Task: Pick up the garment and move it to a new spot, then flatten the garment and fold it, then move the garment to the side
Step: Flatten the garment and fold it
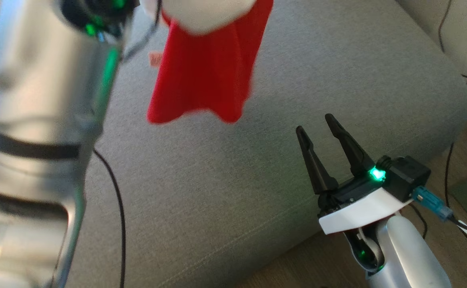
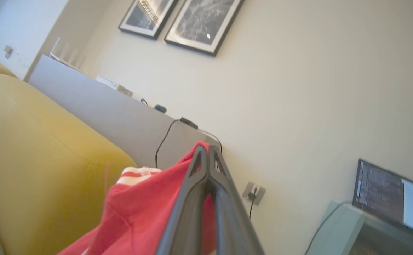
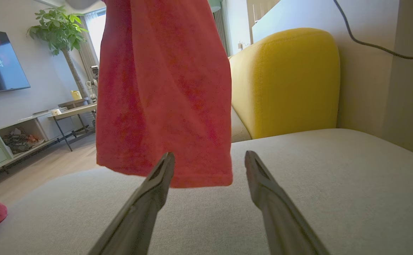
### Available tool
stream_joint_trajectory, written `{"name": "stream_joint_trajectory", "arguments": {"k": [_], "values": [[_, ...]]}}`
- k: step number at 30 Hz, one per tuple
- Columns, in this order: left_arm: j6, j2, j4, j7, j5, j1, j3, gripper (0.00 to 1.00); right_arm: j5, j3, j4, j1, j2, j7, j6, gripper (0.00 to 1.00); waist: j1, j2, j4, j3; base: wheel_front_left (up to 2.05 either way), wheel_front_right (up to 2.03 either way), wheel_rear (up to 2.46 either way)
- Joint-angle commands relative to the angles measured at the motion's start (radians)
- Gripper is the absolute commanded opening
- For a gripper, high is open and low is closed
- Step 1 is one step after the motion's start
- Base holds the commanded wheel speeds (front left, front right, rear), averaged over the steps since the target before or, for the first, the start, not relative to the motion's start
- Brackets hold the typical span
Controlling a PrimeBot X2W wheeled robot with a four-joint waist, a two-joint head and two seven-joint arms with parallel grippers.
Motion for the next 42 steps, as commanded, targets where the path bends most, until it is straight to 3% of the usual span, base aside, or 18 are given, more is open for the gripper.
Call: {"name": "stream_joint_trajectory", "arguments": {"k": [1, 5, 9, 14, 20, 21, 22, 23, 29, 33, 37, 42], "values": [[0.028, 0.016, -0.002, -0.024, -0.012, -0.095, 0.065, 0.00, 0.008, 0.023, -0.032, -0.009, 0.001, -0.006, 0.000, 1.00, 0.0001, 0.0000, -0.019, -0.019, 0.00, 0.00, 0.00], [0.123, -0.001, 0.094, -0.070, -0.012, -0.192, 0.128, 0.00, 0.009, 0.014, -0.036, -0.007, 0.001, -0.006, 0.000, 1.00, 0.0001, 0.0000, -0.014, -0.029, 0.00, 0.00, 0.00], [0.211, 0.058, 0.247, -0.031, 0.022, -0.145, 0.123, 0.00, 0.017, 0.009, -0.042, -0.005, 0.001, -0.006, 0.000, 1.00, 0.0001, 0.0000, 0.008, -0.032, 0.00, 0.00, 0.00], [0.181, 0.175, 0.352, -0.026, 0.039, 0.027, 0.116, 0.00, 0.026, 0.019, -0.044, -0.014, 0.001, -0.006, 0.000, 1.00, 0.0001, 0.0000, 0.016, -0.020, 0.00, 0.00, 0.00], [0.106, 0.310, 0.435, -0.050, 0.051, 0.188, 0.119, 0.00, 0.010, 0.032, -0.047, -0.023, 0.001, -0.006, 0.000, 1.00, 0.0001, 0.0000, 0.024, 0.021, 0.00, 0.00, 0.00], [0.094, 0.325, 0.442, -0.065, 0.054, 0.199, 0.122, 0.09, 0.005, 0.035, -0.045, -0.024, 0.001, -0.006, 0.000, 1.00, 0.0001, 0.0000, 0.029, 0.028, 0.00, 0.00, 0.00], [0.078, 0.337, 0.443, -0.083, 0.060, 0.205, 0.121, 0.51, 0.001, 0.038, -0.044, -0.025, 0.001, -0.006, 0.000, 1.00, 0.0001, 0.0000, 0.034, 0.033, 0.00, 0.00, 0.00], [0.065, 0.348, 0.446, -0.101, 0.068, 0.211, 0.119, 1.00, -0.004, 0.041, -0.042, -0.026, 0.001, -0.006, 0.000, 1.00, 0.0001, 0.0000, 0.040, 0.038, 0.00, 0.00, 0.00], [0.014, 0.408, 0.431, -0.240, 0.198, 0.231, 0.039, 1.00, -0.015, 0.055, -0.009, -0.035, 0.001, -0.006, 0.000, 1.00, 0.0001, 0.0000, 0.088, 0.053, 0.00, 0.00, 0.00], [0.014, 0.414, 0.399, -0.295, 0.257, 0.265, 0.005, 1.00, -0.007, 0.066, 0.032, -0.041, 0.001, -0.006, 0.000, 1.00, 0.0001, 0.0000, 0.121, 0.050, 0.00, 0.00, 0.00], [0.050, 0.417, 0.299, -0.325, 0.324, 0.355, 0.010, 1.00, -0.005, 0.089, 0.103, -0.055, 0.001, -0.006, 0.000, 1.00, 0.0001, 0.0000, 0.171, 0.045, 0.00, 0.00, 0.00], [0.118, 0.381, 0.025, -0.327, 0.442, 0.571, 0.110, 1.00, 0.017, 0.086, 0.189, -0.080, 0.001, -0.006, 0.000, 1.00, 0.0001, 0.0000, 0.239, 0.045, 0.00, 0.00, 0.00]]}}
